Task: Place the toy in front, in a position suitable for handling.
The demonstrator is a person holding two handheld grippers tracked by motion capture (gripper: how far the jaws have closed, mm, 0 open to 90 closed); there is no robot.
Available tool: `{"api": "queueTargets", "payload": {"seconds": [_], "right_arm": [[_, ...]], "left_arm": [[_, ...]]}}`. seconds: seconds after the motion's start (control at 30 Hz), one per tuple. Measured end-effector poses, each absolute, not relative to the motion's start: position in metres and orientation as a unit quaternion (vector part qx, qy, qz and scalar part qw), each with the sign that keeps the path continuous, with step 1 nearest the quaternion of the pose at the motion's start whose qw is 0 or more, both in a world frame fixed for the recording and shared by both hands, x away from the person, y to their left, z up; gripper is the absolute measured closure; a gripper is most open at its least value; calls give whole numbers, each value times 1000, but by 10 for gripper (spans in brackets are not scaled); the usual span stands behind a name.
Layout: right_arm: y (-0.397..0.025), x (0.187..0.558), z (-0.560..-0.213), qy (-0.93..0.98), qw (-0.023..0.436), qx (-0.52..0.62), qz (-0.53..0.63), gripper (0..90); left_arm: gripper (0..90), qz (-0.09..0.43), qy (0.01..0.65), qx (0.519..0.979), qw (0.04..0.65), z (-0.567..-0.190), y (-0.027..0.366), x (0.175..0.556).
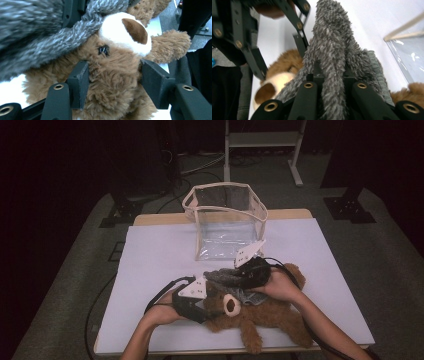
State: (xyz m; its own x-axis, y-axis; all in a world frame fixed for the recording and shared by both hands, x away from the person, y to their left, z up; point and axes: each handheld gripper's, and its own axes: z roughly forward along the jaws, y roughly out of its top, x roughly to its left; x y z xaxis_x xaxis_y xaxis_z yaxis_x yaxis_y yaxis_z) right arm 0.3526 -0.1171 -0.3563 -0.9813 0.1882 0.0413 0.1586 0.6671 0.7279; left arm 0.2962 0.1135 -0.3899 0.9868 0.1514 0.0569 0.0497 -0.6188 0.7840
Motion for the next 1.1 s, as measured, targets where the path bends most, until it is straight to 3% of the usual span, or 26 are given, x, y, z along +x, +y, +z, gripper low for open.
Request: {"api": "queueTargets", "payload": {"seconds": [0.23, 0.53, 0.83, 1.1], "right_arm": [[-144, 349, -359, 913, 18, 118, 390, 798], [-124, 338, -343, 906, 30, 88, 412, 800], [-144, 342, -357, 908, 24, 112, 402, 799], [-154, 326, -346, 902, 35, 106, 417, 799]], "left_arm": [[421, 63, 60, 899, 430, -390, 122, 298], [428, 75, 71, 896, 431, -390, 111, 309], [419, 75, 71, 896, 431, -394, 129, 296], [424, 95, 89, 892, 433, -395, 115, 306]]}}
